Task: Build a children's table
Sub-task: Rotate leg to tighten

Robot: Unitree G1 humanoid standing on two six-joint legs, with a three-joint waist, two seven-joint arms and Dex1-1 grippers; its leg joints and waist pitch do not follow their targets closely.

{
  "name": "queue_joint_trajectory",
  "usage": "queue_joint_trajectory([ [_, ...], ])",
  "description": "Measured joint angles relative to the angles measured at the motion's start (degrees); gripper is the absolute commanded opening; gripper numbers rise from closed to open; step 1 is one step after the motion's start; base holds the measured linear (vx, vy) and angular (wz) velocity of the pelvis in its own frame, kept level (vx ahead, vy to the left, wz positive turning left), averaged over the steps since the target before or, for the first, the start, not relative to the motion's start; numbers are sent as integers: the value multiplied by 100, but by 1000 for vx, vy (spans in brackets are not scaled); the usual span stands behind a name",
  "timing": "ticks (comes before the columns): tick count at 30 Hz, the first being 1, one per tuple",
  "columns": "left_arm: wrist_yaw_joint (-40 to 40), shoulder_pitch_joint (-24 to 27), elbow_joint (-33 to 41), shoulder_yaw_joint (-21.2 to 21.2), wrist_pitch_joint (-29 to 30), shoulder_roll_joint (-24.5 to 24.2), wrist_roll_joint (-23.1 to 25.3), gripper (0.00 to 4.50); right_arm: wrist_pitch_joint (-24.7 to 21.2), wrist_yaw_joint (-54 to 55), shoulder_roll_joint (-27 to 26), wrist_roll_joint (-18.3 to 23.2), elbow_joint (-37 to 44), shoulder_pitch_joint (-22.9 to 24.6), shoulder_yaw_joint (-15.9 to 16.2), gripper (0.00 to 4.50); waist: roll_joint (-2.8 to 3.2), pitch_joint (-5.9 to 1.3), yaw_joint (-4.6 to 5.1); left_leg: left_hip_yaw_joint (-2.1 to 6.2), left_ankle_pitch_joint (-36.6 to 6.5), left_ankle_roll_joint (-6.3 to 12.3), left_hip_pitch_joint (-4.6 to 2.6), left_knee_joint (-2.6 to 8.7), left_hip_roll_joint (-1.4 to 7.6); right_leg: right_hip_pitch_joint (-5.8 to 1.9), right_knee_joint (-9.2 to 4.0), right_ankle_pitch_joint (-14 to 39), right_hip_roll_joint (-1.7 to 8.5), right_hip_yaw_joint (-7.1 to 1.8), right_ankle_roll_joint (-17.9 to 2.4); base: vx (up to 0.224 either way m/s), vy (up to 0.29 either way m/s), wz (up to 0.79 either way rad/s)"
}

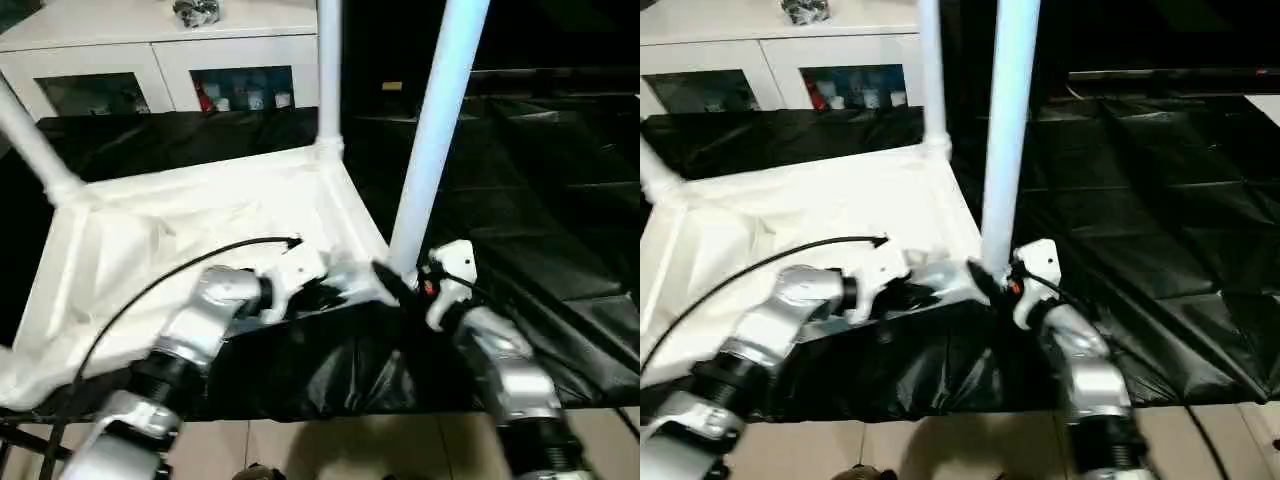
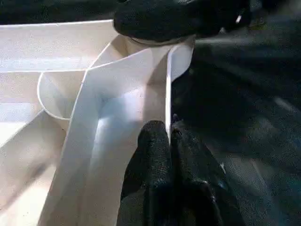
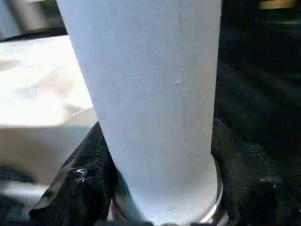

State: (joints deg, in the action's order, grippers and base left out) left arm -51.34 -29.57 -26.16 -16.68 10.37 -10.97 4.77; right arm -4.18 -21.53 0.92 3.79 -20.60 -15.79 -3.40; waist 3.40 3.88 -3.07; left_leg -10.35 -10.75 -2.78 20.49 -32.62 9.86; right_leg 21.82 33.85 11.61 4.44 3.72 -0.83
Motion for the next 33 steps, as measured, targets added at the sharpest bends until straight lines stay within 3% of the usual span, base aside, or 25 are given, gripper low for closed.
queue_joint_trajectory([
  [4, 284, -1, 13, 20, 56, 108, 60, 0, -1, 499, -153, -127, -213, -236, -1, 257, 1, -3, 27, 0, 0, 0, 3, 6, -3, 0, -15, 0, 0, -2, 0, 0, 0, 0],
  [5, 294, -1, 22, 20, 57, 119, 60, 0, 14, 525, -153, -128, -212, -238, -1, 313, 2, -3, 33, 0, 0, 0, 4, 11, -4, 0, -18, 0, 0, -2, 1, 0, 0, 0],
  [11, 174, 28, 174, 2, 37, 29, 59, 0, -11, 219, -37, -137, -146, -250, 53, 372, -29, -19, 15, 0, 1, -1, 28, 28, -2, 14, -16, -19, -2, 1, -5, 0, 0, 0],
  [15, -70, 63, 336, -46, -24, -143, -20, 0, -7, -355, 361, -136, -202, -367, 276, 372, -30, -19, 26, 0, 9, 10, 65, 24, 2, 50, -10, -18, -5, 5, -4, 0, 0, 0],
  [20, -502, 120, 499, -61, -170, -439, -198, 0, 20, -1627, 1091, 20, -364, -542, 462, 372, -33, -21, -39, 2, 19, 35, 152, -7, 11, 132, 29, -4, -5, 16, -8, 0, 0, 0],
  [28, -1064, 165, 507, -65, -306, -822, -316, 0, -29, -3468, 1852, 219, -453, -763, 869, 372, -39, -14, -48, 2, 20, 36, 156, -71, 23, 127, 72, -8, -4, 16, -13, 0, 0, 0],
  [30, -1239, 197, 513, -66, -359, -954, -387, 0, -67, -3955, 2037, 300, -477, -819, 971, 372, -63, -2, -44, 2, 19, 36, 154, -91, 26, 127, 92, -9, -4, 12, -15, 0, 0, 0],
  [31, -1349, 197, 516, -70, -405, -1047, -408, 0, -97, -4227, 2121, 334, -496, -889, 1038, 345, -79, 9, -39, 2, 19, 35, 155, -98, 26, 131, 105, -9, -4, 10, -15, 0, 0, 0],
  [33, -1545, 200, 518, -82, -470, -1175, -469, 0, -132, -4680, 2249, 347, -574, -1004, 1131, 337, -119, 30, -46, 3, 20, 34, 152, -101, 31, 131, 113, -10, -4, 13, -17, 0, 0, 0],
])
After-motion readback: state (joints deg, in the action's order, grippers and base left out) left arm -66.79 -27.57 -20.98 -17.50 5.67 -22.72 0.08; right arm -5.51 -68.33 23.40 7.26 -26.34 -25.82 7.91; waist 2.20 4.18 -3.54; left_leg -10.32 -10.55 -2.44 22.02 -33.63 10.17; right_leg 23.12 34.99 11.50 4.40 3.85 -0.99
